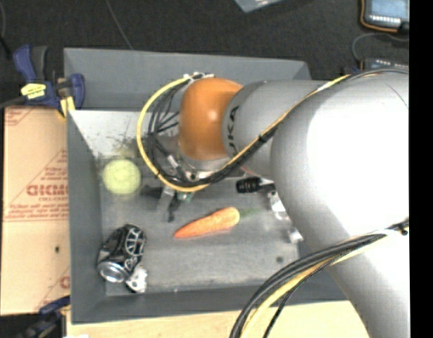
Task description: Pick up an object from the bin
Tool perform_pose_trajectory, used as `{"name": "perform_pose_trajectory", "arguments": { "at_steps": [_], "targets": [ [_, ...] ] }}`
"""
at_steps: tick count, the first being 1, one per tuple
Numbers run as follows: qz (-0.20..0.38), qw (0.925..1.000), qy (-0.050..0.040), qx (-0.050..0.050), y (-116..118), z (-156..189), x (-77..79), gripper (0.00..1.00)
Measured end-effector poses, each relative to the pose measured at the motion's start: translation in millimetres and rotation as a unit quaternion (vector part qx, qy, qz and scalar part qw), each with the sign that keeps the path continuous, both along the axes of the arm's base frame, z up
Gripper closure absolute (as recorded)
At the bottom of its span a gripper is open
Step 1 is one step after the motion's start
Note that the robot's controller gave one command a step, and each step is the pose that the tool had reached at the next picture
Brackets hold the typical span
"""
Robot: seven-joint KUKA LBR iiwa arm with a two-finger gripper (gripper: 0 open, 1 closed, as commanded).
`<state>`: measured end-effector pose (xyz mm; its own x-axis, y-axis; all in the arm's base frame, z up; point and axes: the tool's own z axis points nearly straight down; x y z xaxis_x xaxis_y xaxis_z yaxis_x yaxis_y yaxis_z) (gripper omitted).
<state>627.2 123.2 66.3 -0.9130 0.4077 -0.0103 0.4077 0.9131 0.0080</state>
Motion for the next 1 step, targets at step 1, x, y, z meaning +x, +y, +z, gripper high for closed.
{"name": "perform_pose_trajectory", "arguments": {
  "at_steps": [1],
  "targets": [
    [-0.01, 1.0, 0.0006, 0.0, 0.1, 3.0, -0.4, 1.0]
  ]
}}
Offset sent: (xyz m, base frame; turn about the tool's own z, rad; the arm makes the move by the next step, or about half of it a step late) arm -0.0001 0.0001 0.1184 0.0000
